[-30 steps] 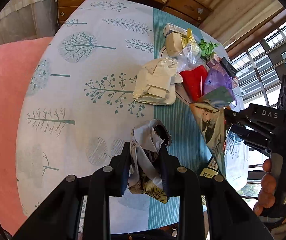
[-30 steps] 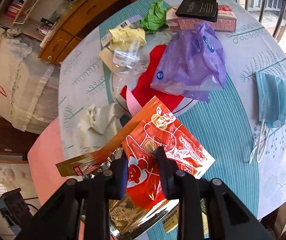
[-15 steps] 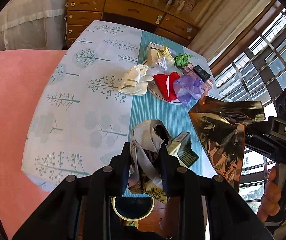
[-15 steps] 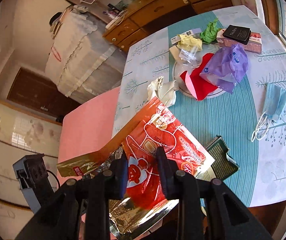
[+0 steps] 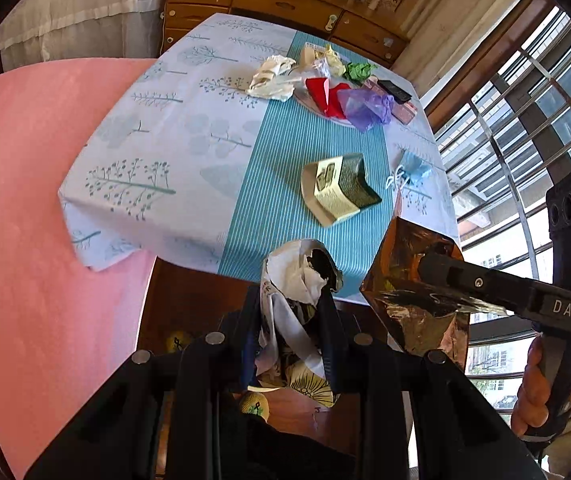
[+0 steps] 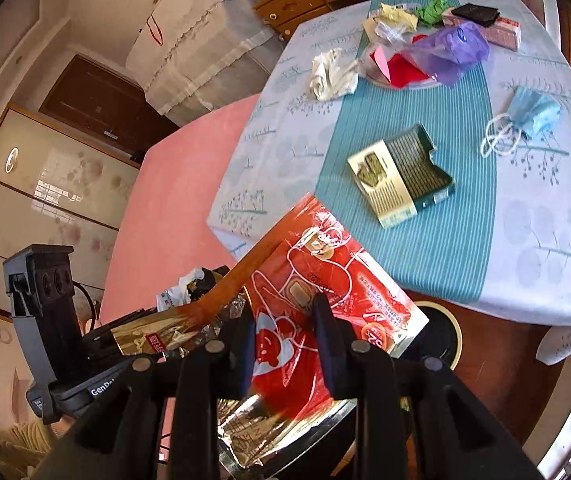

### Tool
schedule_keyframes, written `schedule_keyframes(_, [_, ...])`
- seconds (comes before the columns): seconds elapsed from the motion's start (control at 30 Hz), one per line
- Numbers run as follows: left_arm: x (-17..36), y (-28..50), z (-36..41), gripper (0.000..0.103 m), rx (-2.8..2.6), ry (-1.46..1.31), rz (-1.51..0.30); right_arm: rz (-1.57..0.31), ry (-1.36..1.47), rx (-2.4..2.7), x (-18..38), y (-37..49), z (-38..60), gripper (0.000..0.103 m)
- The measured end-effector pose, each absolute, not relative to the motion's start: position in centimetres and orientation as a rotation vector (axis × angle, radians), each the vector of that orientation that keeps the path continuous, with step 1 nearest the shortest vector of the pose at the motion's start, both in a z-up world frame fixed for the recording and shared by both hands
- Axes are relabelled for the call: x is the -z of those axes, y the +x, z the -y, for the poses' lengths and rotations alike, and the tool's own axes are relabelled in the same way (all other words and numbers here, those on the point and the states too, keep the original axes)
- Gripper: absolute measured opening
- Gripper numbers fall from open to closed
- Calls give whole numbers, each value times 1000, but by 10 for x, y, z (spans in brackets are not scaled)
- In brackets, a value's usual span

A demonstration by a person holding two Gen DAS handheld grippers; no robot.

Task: Collect trash
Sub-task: 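Carry both items over the bin and open both tools to drop them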

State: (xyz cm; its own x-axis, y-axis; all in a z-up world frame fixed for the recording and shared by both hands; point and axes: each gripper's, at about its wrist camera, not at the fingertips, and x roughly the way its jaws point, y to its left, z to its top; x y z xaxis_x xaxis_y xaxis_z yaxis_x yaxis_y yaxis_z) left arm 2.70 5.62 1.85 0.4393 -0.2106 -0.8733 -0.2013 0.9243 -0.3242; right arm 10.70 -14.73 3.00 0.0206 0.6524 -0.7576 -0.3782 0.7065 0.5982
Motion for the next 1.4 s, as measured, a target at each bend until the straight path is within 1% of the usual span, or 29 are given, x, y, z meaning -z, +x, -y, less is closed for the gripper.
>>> schedule_keyframes(0.27, [23,0,-34,25,31,-383,-1225,-1389,276,-737,24,67,169,26])
schedule_keyframes(0.47, [88,-4,-21,25,79,-373,-1328,-1397,331,-630,88,44,186,27])
schedule_keyframes(0.63, [159,-4,-16,25,110,-367,-1370,-1398,377,-552,169,33,194,28])
schedule_keyframes(0.93, [333,7,-14,25,150,-426,-1454,-1357,364,-462,333,30,196,31])
schedule_keyframes(1.07, [395,15,-5,25,173,-411,-1467,-1339,341,-446,392,30,199,31])
schedule_keyframes(1.17, [431,21,3,27,196,-390,-1477,-1335,359,-445,427,30,204,34])
schedule_keyframes(1.23, [447,23,9,31,196,-367,-1479,-1322,370,-445,445,32,209,35])
schedule_keyframes(1.33, [467,28,17,33,195,-340,-1482,-1319,369,-454,466,31,213,41])
schedule_keyframes(1.37, [472,28,17,34,198,-337,-1483,-1323,367,-457,472,32,213,46])
schedule_keyframes(1.4, [476,32,21,36,198,-332,-1484,-1328,365,-461,479,32,212,54])
